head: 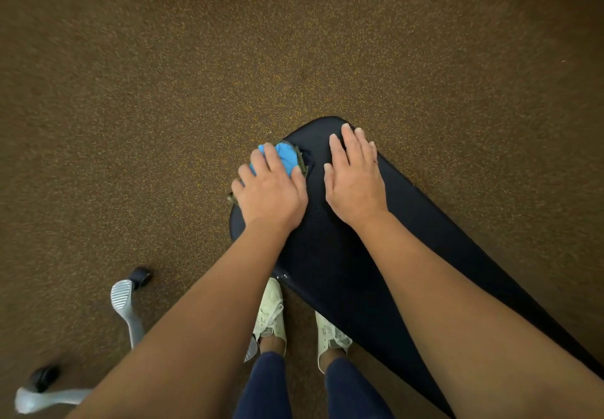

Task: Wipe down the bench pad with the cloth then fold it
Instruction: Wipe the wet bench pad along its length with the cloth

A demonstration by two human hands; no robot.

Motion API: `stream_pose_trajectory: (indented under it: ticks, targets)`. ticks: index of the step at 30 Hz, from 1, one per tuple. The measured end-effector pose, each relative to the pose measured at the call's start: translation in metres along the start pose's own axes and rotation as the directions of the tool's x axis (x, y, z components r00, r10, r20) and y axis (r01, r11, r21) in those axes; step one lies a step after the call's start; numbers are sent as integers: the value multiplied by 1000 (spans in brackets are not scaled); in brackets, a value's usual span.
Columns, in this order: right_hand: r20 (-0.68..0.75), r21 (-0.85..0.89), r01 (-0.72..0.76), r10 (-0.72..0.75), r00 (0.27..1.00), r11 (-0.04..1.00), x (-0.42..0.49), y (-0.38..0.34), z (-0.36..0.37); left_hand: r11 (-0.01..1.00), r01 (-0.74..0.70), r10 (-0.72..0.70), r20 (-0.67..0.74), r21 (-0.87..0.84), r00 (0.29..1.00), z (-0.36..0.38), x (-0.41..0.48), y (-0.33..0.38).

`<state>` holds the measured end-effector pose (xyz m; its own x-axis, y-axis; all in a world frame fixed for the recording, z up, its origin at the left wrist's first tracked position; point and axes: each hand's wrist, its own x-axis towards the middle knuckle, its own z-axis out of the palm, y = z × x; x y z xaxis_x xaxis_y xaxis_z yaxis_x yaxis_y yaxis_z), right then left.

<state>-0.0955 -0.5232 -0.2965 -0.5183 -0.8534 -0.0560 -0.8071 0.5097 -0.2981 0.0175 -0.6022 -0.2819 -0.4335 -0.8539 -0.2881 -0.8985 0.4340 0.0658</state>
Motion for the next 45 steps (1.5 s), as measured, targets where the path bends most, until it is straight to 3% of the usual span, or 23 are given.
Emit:
stream_pose_trajectory:
  ticks: [5, 12, 16, 19, 23, 28, 33, 37, 41, 45]
  targets:
    - [-5, 5, 6, -6, 1000, 1000, -1, 1, 1, 987, -162, 163, -87, 21, 983, 7, 0, -12]
    - [12, 16, -3, 3, 1000, 1000, -1, 0, -1, 998, 50, -49, -43, 33, 998, 10, -20, -10]
    - [13, 27, -2, 2, 1000, 1000, 0, 1, -1, 990, -128, 128, -8, 54, 992, 0, 10, 2]
    - [16, 25, 3, -3, 1000, 1000, -1, 2, -1, 974, -224, 226, -64, 37, 972, 5, 12, -13]
    - [26, 25, 12, -13, 1000, 1000, -1, 4, -3, 998, 30, -33, -54, -63, 998, 14, -31, -34]
    - [36, 19, 3, -4, 999, 1000, 1, 2, -3, 954, 284, -281, 40, -100, 959, 4, -32, -16]
    - [33, 7, 16, -16, 999, 1000, 1, 4, -2, 993, 81, -85, -37, -85, 996, 4, 0, 0]
    - [33, 1, 23, -23, 999, 1000, 0, 4, -3, 998, -58, 58, -117, 1, 991, 22, -36, -15]
    - [51, -12, 22, -21, 998, 1000, 1, 3, -5, 998, 62, -62, -27, -12, 998, 26, -73, -21]
    - [67, -18, 29, -28, 997, 999, 2, 4, -5, 981, 170, -171, -5, -89, 985, 13, -33, 2]
